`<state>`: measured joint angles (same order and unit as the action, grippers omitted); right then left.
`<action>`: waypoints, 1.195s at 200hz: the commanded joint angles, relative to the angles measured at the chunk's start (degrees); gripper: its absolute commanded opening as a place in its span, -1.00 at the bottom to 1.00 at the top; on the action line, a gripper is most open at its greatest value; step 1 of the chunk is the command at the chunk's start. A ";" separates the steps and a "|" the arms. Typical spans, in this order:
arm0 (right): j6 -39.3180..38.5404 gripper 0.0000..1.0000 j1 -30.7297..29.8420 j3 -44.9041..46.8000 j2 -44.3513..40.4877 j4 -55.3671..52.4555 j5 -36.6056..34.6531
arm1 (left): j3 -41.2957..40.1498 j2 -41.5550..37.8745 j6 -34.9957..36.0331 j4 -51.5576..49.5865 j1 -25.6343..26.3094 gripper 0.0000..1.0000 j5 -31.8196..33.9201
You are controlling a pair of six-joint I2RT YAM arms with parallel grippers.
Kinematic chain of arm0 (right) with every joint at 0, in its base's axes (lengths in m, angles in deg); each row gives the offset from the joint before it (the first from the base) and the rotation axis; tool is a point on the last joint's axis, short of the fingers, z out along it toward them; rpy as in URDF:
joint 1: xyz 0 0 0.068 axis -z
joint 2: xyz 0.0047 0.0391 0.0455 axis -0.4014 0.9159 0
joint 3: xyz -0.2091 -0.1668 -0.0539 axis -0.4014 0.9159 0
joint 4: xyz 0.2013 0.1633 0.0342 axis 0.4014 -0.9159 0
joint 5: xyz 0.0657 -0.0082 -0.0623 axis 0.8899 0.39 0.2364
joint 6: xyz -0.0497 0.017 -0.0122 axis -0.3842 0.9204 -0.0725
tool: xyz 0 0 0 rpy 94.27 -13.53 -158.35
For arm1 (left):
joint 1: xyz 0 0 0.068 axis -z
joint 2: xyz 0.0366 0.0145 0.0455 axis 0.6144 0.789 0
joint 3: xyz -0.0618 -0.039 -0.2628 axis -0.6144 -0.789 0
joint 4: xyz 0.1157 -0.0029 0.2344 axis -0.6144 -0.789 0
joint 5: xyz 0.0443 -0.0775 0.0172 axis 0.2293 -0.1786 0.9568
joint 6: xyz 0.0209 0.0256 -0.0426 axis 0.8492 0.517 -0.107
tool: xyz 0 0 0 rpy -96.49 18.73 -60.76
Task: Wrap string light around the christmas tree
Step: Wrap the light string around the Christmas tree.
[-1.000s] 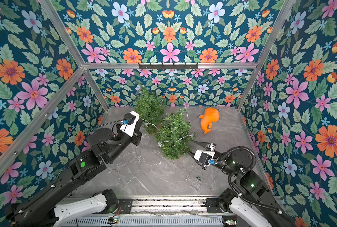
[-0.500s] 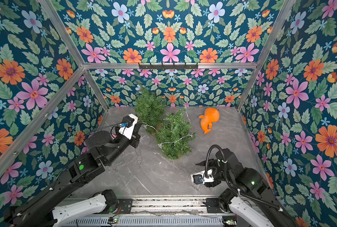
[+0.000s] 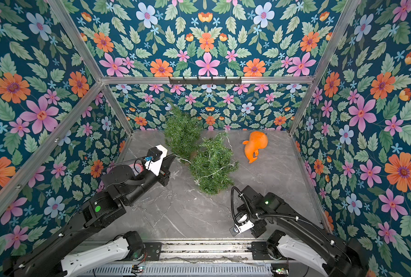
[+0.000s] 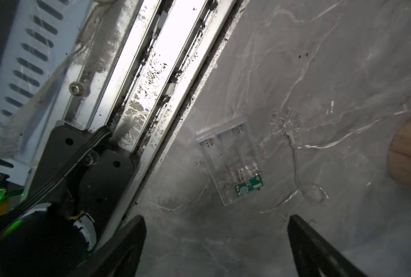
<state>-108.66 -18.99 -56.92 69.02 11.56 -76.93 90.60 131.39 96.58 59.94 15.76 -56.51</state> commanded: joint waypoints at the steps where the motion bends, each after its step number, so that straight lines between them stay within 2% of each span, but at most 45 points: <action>1: -2.41 0.95 0.01 -0.07 4.03 2.55 -0.06 | -0.71 -0.47 -0.58 2.93 0.02 -1.00 -1.16; 53: -2.14 0.96 -0.06 1.01 11.52 9.03 0.87 | -1.36 -1.17 -0.64 3.25 -0.02 -1.00 -1.81; 140: -1.67 0.97 -0.04 4.46 15.45 17.39 -0.93 | -1.70 -2.04 -1.23 3.19 0.01 -1.00 -2.97; 203: -5.04 0.56 -0.58 4.48 17.00 14.70 -3.50 | -2.69 -2.78 -1.30 3.55 0.03 -1.00 -3.95; 239: -5.02 0.49 -1.45 4.18 18.27 13.37 -3.91 | -2.85 -2.84 -1.21 3.64 0.02 -1.00 -4.10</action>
<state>-112.02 -19.84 -52.53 86.48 27.30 -80.60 87.58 128.64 95.79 61.69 15.76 -59.86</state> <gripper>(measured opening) 0.757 0.053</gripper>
